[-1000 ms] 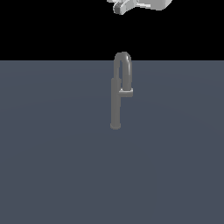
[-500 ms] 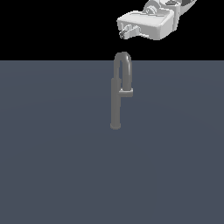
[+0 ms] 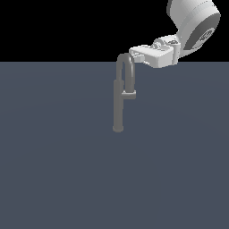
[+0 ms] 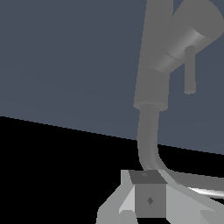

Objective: Turn on the faucet by rotating a designated handle.

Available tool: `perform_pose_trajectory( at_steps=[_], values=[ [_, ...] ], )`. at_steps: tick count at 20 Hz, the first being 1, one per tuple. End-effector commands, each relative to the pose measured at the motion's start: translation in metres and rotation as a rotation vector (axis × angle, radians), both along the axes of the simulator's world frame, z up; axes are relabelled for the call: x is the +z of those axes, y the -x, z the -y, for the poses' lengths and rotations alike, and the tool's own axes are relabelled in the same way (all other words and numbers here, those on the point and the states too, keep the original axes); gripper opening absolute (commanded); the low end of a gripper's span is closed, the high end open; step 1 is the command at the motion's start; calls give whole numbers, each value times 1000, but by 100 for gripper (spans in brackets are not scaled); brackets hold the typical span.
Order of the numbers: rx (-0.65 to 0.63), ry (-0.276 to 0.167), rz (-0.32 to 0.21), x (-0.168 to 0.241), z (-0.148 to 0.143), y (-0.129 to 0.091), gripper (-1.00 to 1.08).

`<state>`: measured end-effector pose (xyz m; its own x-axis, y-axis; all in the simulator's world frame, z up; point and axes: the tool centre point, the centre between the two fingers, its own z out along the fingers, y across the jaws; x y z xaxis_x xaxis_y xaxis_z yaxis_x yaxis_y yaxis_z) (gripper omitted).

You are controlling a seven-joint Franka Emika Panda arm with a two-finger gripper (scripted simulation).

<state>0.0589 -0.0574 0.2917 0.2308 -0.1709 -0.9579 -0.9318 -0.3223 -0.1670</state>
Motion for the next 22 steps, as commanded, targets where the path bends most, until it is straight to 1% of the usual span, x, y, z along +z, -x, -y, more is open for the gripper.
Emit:
perform_pose_trajectory(
  at_steps=[1,6,11,15,22],
  values=[
    [-47,-47,-51,-18,3,-6,-100],
    [-127,-124,-138,-50,7,-14,-100],
    [-181,-175,-196,-72,7,-17,-100],
    [-200,-194,-216,-80,7,-18,-100],
    [-201,-195,-219,-80,7,-15,-100]
  ],
)
